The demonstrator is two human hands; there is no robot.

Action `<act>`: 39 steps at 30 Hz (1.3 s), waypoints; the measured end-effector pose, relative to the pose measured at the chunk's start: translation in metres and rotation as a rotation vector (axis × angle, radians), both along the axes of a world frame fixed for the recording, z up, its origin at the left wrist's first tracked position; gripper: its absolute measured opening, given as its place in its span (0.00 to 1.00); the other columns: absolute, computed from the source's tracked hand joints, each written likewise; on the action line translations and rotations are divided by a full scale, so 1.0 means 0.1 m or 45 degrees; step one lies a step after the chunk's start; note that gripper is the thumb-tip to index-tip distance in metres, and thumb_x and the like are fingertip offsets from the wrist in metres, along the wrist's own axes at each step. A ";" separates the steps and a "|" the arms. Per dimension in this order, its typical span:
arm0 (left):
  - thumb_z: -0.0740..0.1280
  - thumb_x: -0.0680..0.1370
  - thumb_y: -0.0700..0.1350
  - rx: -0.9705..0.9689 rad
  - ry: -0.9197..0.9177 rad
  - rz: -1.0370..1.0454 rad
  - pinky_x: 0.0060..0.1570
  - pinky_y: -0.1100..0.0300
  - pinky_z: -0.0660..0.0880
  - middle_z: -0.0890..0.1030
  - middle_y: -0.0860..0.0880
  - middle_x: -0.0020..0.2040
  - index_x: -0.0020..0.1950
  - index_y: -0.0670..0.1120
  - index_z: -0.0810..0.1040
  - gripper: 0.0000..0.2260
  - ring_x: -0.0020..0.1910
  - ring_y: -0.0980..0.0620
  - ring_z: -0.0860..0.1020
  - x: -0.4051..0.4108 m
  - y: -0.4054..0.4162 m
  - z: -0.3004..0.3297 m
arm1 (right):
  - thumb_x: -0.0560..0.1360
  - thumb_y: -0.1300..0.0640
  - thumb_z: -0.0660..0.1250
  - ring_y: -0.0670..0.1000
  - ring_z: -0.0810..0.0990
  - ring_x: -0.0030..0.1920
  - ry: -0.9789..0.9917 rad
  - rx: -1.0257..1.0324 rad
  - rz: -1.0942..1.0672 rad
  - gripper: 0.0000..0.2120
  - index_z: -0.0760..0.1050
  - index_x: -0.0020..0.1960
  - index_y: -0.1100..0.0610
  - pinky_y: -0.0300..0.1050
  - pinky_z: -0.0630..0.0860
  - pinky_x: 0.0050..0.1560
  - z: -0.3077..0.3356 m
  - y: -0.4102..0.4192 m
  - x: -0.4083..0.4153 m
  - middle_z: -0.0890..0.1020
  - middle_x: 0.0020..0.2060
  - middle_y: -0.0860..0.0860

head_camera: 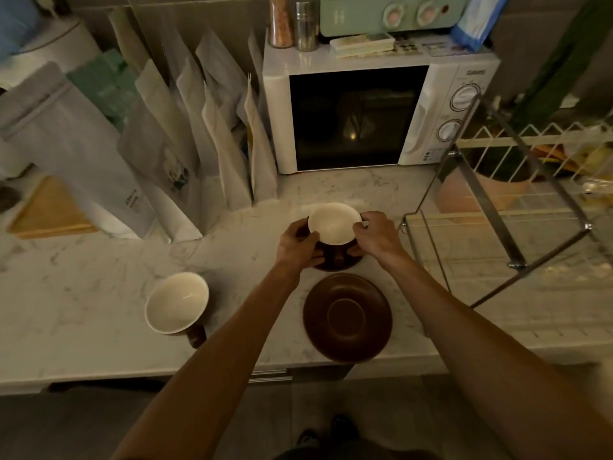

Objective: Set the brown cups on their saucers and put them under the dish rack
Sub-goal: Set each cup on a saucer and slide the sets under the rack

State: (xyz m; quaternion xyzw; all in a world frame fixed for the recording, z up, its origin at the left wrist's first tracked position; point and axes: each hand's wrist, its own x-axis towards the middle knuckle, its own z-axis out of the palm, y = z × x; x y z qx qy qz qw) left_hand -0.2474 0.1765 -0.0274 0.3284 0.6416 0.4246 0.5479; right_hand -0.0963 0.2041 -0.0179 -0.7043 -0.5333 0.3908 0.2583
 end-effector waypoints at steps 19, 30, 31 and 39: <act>0.66 0.78 0.41 -0.022 0.025 0.029 0.41 0.52 0.83 0.78 0.41 0.60 0.70 0.49 0.70 0.20 0.44 0.47 0.83 -0.04 -0.01 -0.08 | 0.79 0.60 0.58 0.57 0.87 0.35 0.025 -0.017 0.041 0.14 0.75 0.62 0.61 0.54 0.85 0.41 -0.10 0.02 -0.05 0.84 0.49 0.60; 0.66 0.78 0.47 -0.032 0.247 -0.114 0.47 0.48 0.82 0.79 0.42 0.61 0.71 0.50 0.69 0.21 0.53 0.45 0.81 -0.15 -0.08 -0.03 | 0.80 0.51 0.56 0.56 0.86 0.38 -0.326 0.076 0.119 0.17 0.75 0.61 0.59 0.56 0.83 0.45 -0.05 -0.04 -0.05 0.85 0.42 0.57; 0.65 0.78 0.48 -0.028 0.280 -0.124 0.47 0.48 0.82 0.79 0.42 0.60 0.71 0.50 0.69 0.20 0.54 0.45 0.81 -0.18 -0.09 -0.01 | 0.80 0.50 0.56 0.57 0.85 0.43 -0.406 0.090 0.128 0.18 0.74 0.63 0.59 0.54 0.82 0.48 -0.01 -0.07 -0.05 0.85 0.45 0.57; 0.63 0.79 0.53 0.262 1.108 -0.251 0.56 0.55 0.76 0.81 0.48 0.61 0.67 0.52 0.74 0.17 0.57 0.47 0.80 -0.54 -0.32 0.25 | 0.81 0.46 0.57 0.58 0.81 0.52 -0.943 0.526 0.229 0.20 0.69 0.68 0.56 0.47 0.68 0.42 0.44 -0.34 -0.36 0.81 0.54 0.57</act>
